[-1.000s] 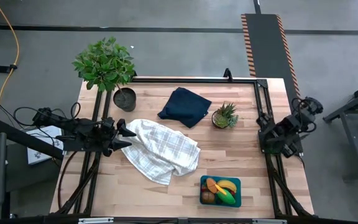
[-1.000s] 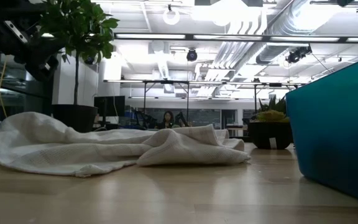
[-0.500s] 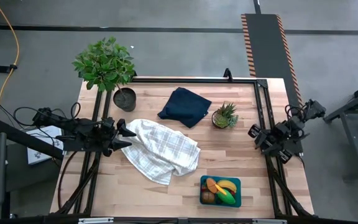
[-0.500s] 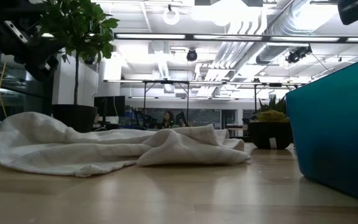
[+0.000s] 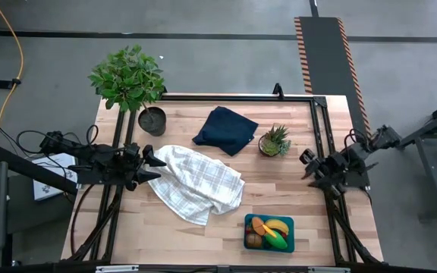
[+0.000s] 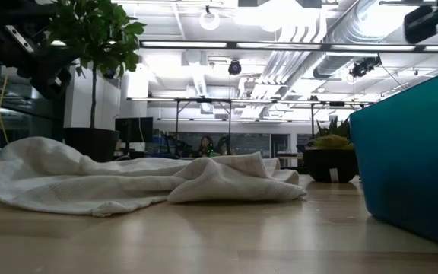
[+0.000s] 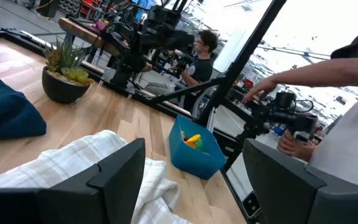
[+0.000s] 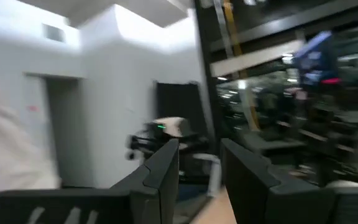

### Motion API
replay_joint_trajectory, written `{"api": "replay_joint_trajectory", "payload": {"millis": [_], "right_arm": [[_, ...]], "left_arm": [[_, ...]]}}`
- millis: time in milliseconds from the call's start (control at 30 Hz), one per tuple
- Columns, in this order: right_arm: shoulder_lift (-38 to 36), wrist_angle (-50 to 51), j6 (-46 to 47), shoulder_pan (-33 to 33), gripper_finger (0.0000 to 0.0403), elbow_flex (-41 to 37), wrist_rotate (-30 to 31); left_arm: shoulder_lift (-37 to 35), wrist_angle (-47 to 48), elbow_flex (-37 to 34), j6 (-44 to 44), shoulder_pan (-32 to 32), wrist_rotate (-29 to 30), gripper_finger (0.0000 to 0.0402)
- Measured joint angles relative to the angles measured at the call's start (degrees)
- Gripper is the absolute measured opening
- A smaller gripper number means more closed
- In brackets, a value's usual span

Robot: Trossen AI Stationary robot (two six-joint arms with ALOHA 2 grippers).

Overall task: Pick and placing Produce into tupperware
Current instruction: Return to Home Position

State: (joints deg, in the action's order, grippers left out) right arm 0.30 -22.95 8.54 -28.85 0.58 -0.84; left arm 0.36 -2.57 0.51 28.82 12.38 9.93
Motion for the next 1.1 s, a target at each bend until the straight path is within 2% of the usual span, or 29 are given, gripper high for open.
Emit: {"api": "replay_joint_trajectory", "payload": {"millis": [100,333,433,667,867,1100], "right_arm": [[0.00,2.88,0.60,5.75,0.0110,0.00,-0.25],[0.00,10.84,3.44,19.73,0.0110,0.00,-11.93],[0.00,13.75,2.25,23.29,0.0110,0.00,-13.13],[-0.08,19.78,-1.86,26.28,0.0110,-0.02,-13.11],[-0.03,20.10,-3.01,27.66,0.0110,-0.02,-12.65],[1.22,20.62,-1.06,28.14,0.0110,-0.04,-8.04]], "left_arm": [[0.01,-0.01,0.00,0.00,0.00,0.00,0.0260],[0.00,0.00,0.00,0.00,0.00,0.00,0.0260],[0.01,0.00,0.00,0.00,0.00,0.00,0.0260],[0.00,-0.02,0.00,0.00,0.00,0.00,0.0260],[0.00,-0.02,0.00,0.00,0.00,0.00,0.0260],[0.01,-0.01,0.00,0.00,0.01,0.00,0.0260]]}}
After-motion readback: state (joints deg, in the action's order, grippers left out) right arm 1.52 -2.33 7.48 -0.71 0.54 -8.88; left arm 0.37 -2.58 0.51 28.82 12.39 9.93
